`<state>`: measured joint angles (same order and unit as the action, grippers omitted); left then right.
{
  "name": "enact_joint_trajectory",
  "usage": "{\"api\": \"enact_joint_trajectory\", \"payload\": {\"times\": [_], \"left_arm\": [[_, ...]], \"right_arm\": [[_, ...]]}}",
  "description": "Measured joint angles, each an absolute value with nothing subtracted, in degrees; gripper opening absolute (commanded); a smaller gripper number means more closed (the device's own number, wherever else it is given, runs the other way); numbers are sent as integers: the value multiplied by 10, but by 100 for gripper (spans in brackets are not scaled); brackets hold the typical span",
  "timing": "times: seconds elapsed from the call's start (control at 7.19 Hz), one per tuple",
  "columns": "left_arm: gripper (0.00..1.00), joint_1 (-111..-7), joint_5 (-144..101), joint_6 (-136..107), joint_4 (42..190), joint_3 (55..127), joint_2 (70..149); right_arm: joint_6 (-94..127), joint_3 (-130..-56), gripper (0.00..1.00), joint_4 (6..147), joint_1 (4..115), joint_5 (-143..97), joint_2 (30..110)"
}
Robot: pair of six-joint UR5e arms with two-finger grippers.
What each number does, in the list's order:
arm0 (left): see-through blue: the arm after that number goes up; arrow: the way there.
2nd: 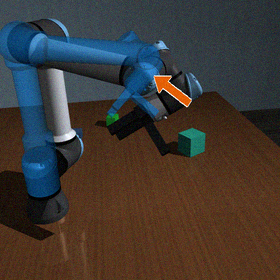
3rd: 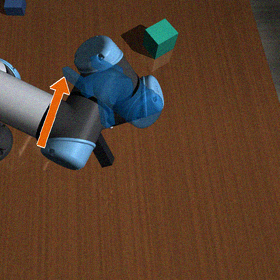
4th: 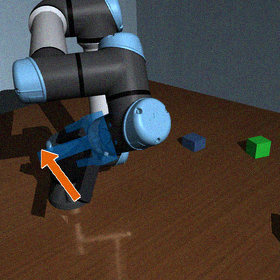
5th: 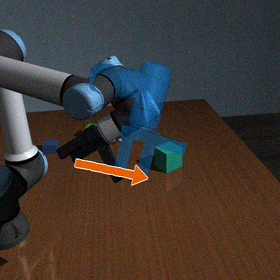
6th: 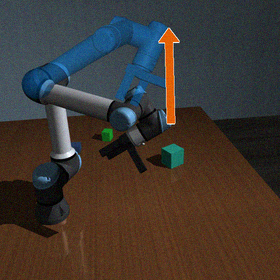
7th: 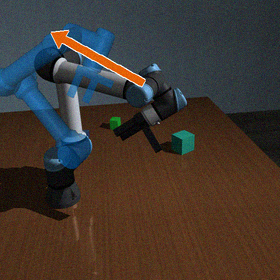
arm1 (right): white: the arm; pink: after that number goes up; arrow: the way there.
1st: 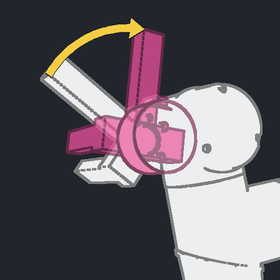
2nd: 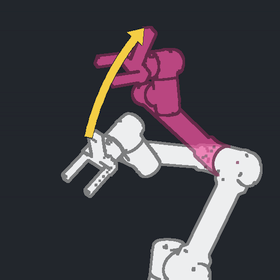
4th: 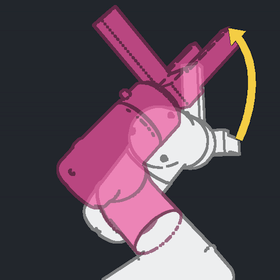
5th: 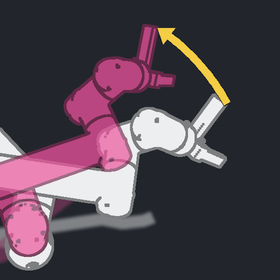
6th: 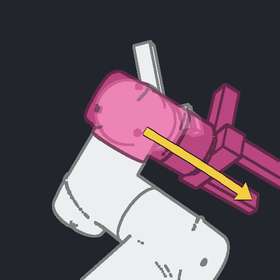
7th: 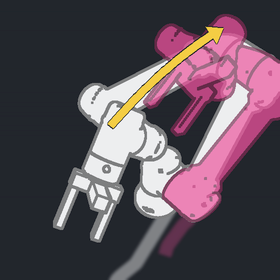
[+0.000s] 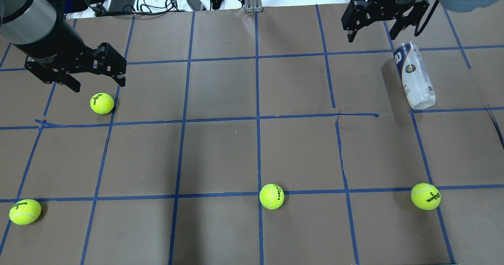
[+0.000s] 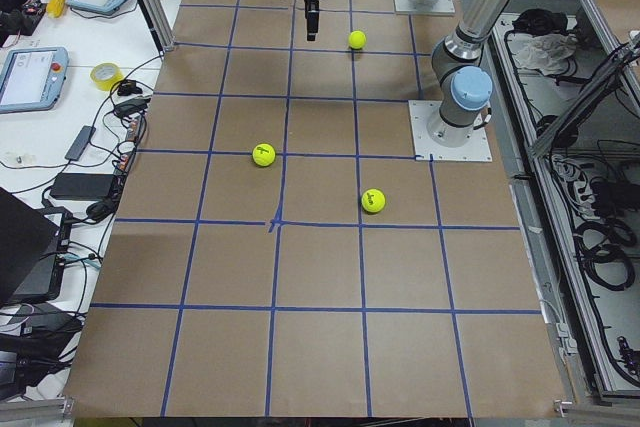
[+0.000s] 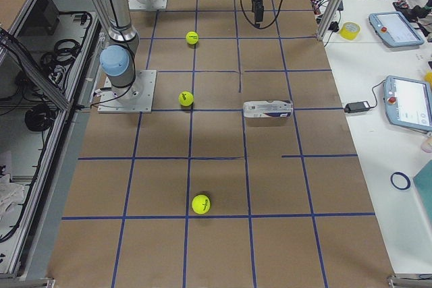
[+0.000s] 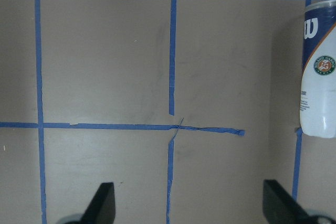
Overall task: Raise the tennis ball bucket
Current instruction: 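Lower the right gripper over the clear tennis ball can's open end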
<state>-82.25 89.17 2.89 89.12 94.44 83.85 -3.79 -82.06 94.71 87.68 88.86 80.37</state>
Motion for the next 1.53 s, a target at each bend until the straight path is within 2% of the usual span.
{"api": "enact_joint_trajectory", "payload": {"times": [0.42,0.7,0.97,1.25,1.53], "left_arm": [[100,-823,893,29,892,946,838],[100,-822,894,29,892,947,837],[100,-822,894,29,892,948,837],[100,-821,894,29,892,948,837],[100,-820,894,29,892,948,837]], "right_arm": [[-39,-833,100,975,875,886,798],[-49,-816,100,987,841,883,774],[-70,-746,100,995,784,881,697],[-85,-615,100,992,750,881,567],[-101,-554,100,1011,736,886,481]]}}
